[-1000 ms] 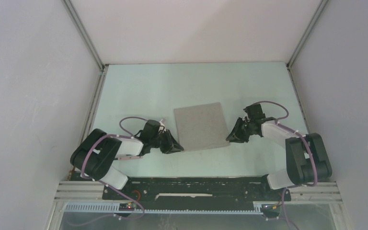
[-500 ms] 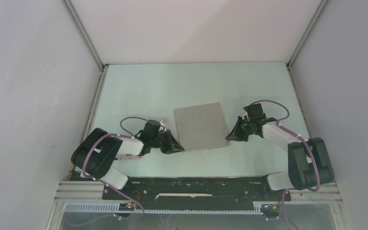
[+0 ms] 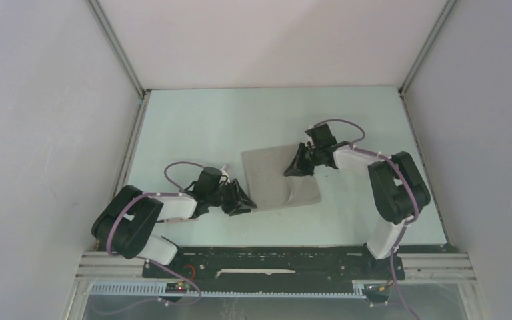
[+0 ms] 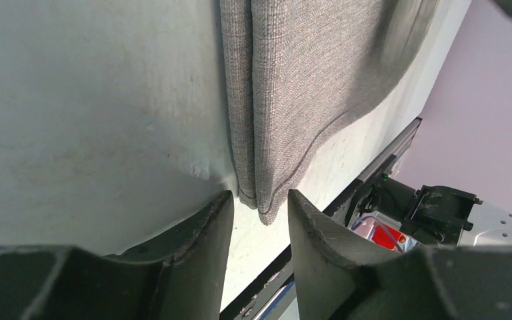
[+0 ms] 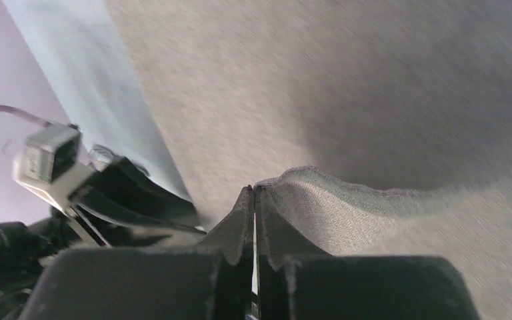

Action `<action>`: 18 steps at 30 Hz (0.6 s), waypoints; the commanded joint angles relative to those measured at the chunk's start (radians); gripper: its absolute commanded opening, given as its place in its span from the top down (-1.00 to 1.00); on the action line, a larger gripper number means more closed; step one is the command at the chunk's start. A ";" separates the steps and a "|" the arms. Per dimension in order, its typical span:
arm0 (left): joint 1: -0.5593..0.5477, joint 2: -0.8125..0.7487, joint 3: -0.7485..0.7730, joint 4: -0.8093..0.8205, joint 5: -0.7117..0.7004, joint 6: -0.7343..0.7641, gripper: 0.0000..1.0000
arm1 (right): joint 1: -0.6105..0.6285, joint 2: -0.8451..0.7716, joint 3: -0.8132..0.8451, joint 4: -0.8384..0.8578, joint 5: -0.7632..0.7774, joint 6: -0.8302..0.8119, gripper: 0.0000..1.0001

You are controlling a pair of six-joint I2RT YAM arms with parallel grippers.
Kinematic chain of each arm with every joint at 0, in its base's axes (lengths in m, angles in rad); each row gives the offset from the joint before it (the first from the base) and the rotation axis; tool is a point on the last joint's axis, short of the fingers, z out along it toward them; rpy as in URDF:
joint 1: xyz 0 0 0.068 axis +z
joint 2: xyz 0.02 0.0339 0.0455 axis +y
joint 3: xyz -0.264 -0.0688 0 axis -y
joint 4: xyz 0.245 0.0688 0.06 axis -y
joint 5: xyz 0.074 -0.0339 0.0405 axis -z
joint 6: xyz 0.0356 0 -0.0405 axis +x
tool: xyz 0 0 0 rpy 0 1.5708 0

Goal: Fold the napkin into a case and place the utensils inside
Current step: Fold the top corner of the square-folded napkin at the center of the board.

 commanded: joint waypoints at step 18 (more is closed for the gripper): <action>-0.001 0.068 -0.101 0.045 -0.032 0.007 0.22 | 0.136 0.440 0.614 -0.007 -0.056 0.103 1.00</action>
